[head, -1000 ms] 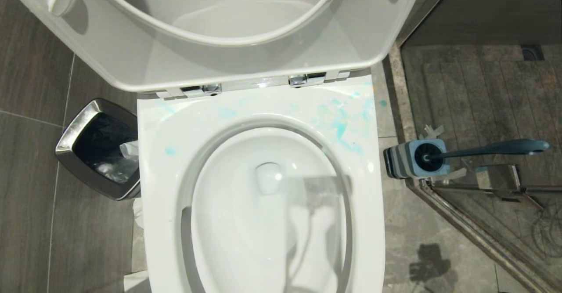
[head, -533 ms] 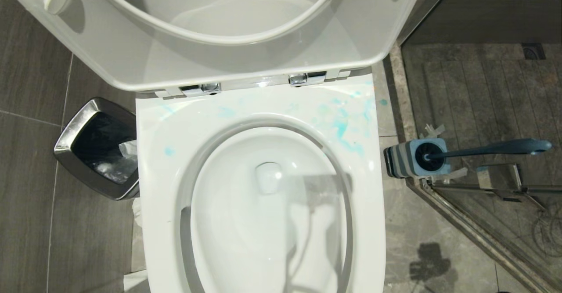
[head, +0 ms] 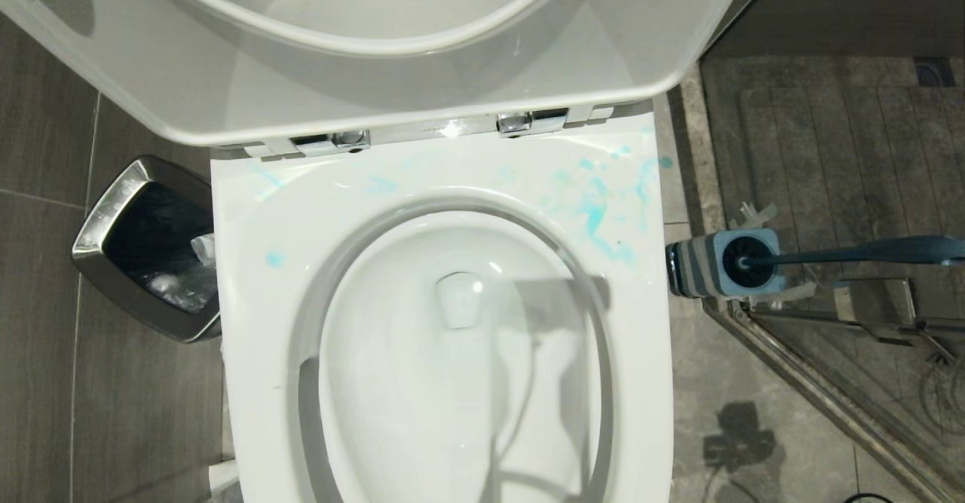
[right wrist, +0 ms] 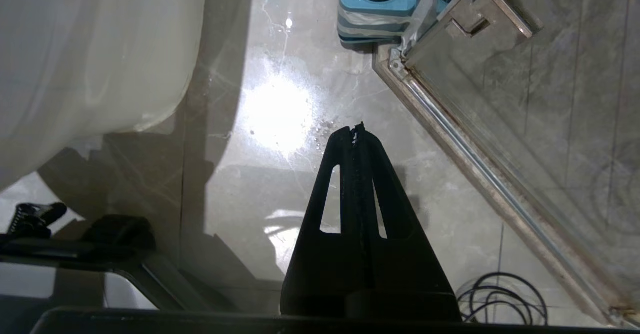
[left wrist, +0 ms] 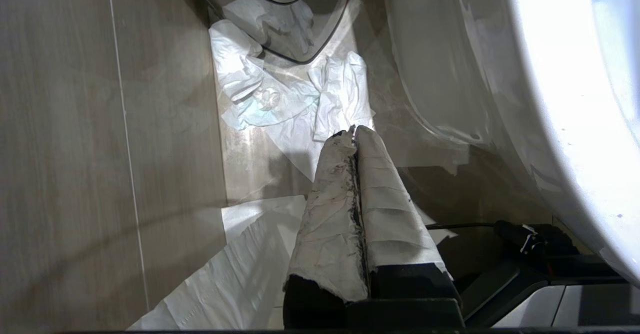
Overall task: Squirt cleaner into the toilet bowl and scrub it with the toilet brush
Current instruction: Pour in the cleaning agent
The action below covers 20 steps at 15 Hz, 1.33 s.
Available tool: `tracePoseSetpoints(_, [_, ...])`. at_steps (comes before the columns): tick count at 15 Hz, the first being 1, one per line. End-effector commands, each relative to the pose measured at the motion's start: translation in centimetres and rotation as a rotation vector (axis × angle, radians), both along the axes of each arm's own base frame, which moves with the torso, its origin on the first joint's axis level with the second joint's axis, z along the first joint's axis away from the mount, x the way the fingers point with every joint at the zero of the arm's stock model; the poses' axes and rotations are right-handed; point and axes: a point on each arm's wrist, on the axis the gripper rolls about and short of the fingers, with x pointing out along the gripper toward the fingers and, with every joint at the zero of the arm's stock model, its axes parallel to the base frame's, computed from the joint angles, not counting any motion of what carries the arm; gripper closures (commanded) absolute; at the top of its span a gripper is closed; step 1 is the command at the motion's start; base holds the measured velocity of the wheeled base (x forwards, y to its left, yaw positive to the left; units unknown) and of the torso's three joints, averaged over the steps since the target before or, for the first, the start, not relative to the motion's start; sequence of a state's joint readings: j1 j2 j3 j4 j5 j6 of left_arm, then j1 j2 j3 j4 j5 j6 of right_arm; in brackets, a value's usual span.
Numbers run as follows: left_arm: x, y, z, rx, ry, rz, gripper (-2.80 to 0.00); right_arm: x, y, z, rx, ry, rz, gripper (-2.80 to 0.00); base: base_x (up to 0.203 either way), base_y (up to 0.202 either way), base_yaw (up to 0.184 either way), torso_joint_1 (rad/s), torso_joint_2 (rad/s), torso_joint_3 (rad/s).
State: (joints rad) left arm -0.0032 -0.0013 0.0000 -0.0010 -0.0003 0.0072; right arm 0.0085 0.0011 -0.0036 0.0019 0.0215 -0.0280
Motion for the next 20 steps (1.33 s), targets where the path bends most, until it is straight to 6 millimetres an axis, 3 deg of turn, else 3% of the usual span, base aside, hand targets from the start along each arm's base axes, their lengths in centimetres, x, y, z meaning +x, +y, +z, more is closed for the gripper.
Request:
tracePoseSetpoints(1, [0.0,0.0,0.0,0.001,0.001,0.0,0.0,0.0,0.0,-0.1,0.005,0.002,0.001,0.0,0.0,0.0,0.0,-0.006,0.0,-0.139])
tracePoseSetpoints(13, [0.0,0.0,0.0,-0.003,0.001,0.0,0.0,0.0,0.0,0.1,-0.005,0.049,-0.007,0.0,0.0,0.0,0.0,0.002,0.0,-0.027])
tracePoseSetpoints(16, [0.0,0.0,0.0,-0.003,0.001,0.0,0.0,-0.2,0.0,2.3,0.002,0.129,-0.013,0.0,0.0,0.0,0.0,0.0,0.0,0.0])
tracePoseSetpoints(18, [0.0,0.0,0.0,-0.003,0.001,0.0,0.0,1.6,0.0,4.9,0.026,0.264,-0.006,0.0,0.0,0.0,0.0,0.0,0.0,0.0])
tracePoseSetpoints(20, [0.0,0.0,0.0,-0.003,0.001,0.0,0.0,6.4,0.2,7.6,0.05,0.46,0.028,0.0,0.0,0.0,0.0,0.0,0.0,0.0])
